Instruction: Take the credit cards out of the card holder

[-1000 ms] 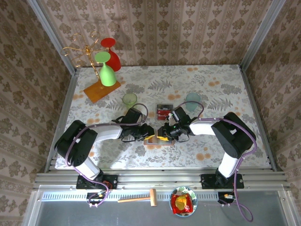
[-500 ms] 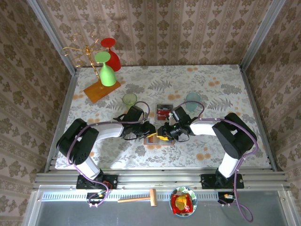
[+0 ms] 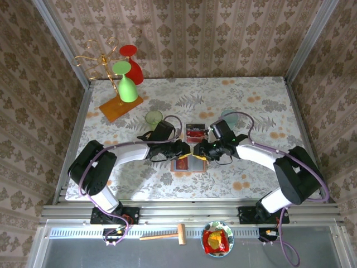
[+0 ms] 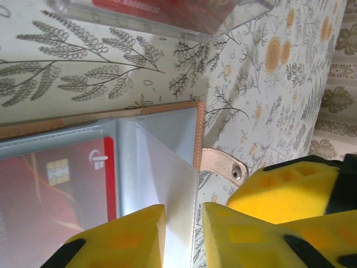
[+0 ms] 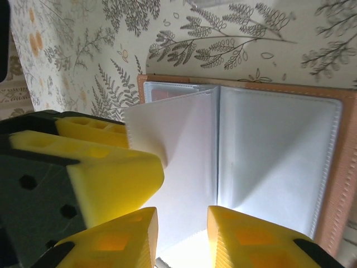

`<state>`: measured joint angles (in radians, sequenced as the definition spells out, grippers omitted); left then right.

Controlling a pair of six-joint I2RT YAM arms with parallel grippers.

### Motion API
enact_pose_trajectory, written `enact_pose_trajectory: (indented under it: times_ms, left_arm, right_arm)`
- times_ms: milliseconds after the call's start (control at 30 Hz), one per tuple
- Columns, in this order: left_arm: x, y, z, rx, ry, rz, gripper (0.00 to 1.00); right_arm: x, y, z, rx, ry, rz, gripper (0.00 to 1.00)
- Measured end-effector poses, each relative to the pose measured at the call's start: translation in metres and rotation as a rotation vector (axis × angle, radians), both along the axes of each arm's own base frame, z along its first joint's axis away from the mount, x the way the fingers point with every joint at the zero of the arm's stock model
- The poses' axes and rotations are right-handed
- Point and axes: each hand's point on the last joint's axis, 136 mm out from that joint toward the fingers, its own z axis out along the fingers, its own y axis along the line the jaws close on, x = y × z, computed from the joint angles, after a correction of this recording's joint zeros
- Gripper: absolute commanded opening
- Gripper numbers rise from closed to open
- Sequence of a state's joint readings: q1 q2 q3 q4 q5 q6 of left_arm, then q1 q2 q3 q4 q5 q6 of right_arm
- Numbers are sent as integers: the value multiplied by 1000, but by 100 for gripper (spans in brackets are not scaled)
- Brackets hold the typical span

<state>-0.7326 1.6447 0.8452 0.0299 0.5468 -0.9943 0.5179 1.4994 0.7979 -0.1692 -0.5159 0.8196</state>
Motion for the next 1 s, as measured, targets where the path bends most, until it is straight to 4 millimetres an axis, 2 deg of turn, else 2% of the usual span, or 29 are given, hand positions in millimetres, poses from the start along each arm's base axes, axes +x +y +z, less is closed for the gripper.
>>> enact_pose_trajectory:
  times_ms: [200,400,700,1000]
  left_arm:
    - [1,-14,6,-1,-10,-35,32]
    - [-3,-26,-2,11,5,-66,36]
    - [-9,-36,-17,19,38,-98,40]
    - [-7,-40,-14,0,23,-104,41]
  right_arm:
    - [4,-22,14,-36,-41,-44,32]
    - [7,-37,33,-33,-97,-86,34]
    - [-8,-48,24,-56,-63,-93,35]
    - [-10,-49,22,-52,-53,-101,34]
